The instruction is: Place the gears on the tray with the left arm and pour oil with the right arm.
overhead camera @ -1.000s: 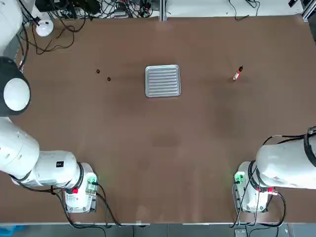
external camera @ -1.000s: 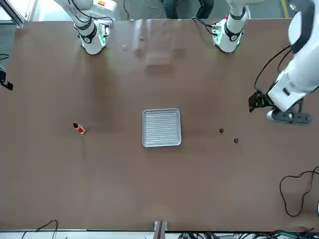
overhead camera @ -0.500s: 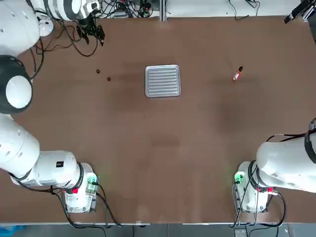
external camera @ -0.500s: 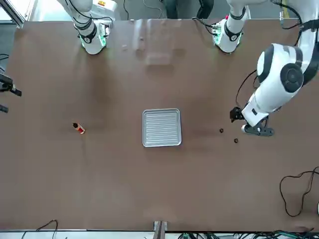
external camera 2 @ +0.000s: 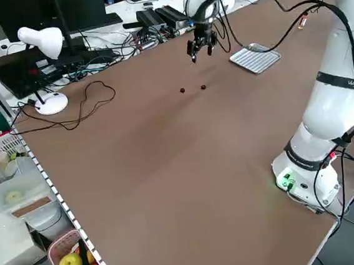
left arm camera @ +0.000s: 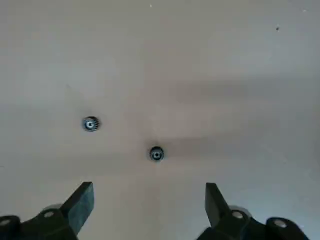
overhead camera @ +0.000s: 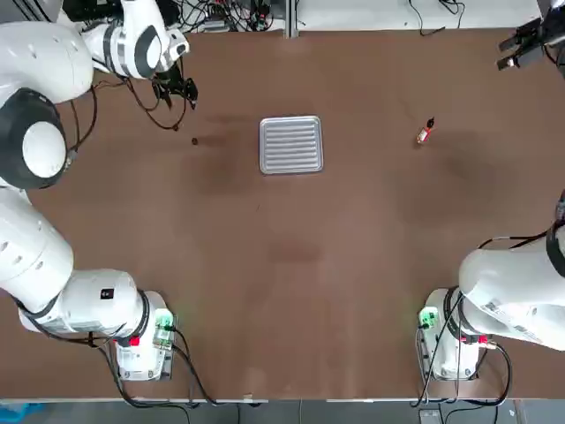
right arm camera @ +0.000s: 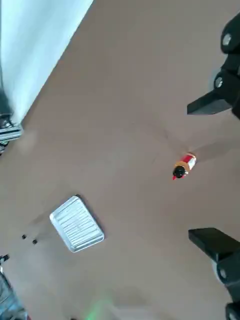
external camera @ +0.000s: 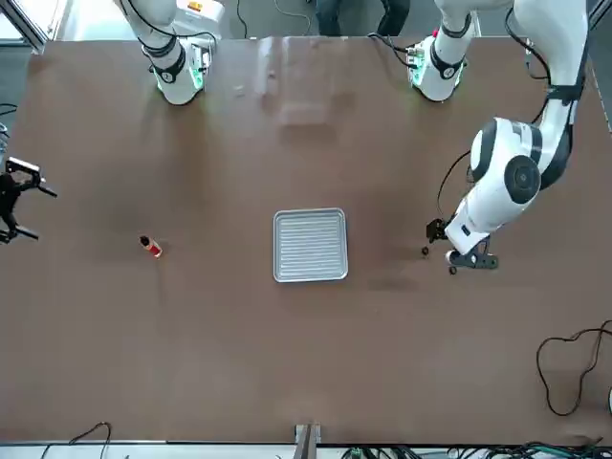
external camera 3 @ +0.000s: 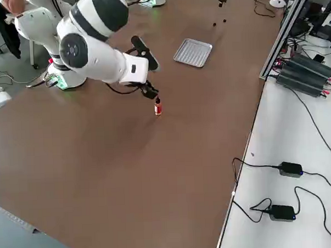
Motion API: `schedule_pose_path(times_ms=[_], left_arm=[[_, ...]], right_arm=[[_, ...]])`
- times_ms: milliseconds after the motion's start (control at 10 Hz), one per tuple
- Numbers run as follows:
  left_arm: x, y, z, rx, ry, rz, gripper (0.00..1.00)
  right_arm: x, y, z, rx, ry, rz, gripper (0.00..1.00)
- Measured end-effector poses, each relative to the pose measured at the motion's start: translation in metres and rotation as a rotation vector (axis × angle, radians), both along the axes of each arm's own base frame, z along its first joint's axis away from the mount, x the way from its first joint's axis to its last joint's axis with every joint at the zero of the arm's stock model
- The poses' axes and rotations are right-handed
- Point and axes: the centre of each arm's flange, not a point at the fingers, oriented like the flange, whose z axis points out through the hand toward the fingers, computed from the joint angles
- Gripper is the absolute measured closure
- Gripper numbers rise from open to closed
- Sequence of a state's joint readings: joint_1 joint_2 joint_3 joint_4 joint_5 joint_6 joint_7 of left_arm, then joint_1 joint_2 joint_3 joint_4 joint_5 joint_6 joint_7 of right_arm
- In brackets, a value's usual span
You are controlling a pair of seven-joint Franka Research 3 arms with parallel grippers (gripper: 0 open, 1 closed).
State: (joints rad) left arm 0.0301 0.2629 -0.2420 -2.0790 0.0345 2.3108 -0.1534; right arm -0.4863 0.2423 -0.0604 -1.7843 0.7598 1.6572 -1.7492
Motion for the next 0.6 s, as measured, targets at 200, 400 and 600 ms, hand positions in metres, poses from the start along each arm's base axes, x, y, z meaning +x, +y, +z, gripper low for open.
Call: schedule_pose_path(times_ms=[200,400,600], left_arm=[[-0.011,-0.017,-0.025,0.033,-0.006,0.015,0.02],[-0.01,-0.018,-0.041,0.066,-0.018,0.016,0.03],[-0.009,-0.017,-0.057,0.056,-0.024,0.02,0.04]], right_arm=[[-0.01,-0.012,-0.065,0.166,-0.03,0.037,0.0],[-0.01,-0.01,-0.12,0.275,-0.088,0.075,0.01],[-0.006,0.008,-0.163,0.391,-0.158,0.122,0.01]])
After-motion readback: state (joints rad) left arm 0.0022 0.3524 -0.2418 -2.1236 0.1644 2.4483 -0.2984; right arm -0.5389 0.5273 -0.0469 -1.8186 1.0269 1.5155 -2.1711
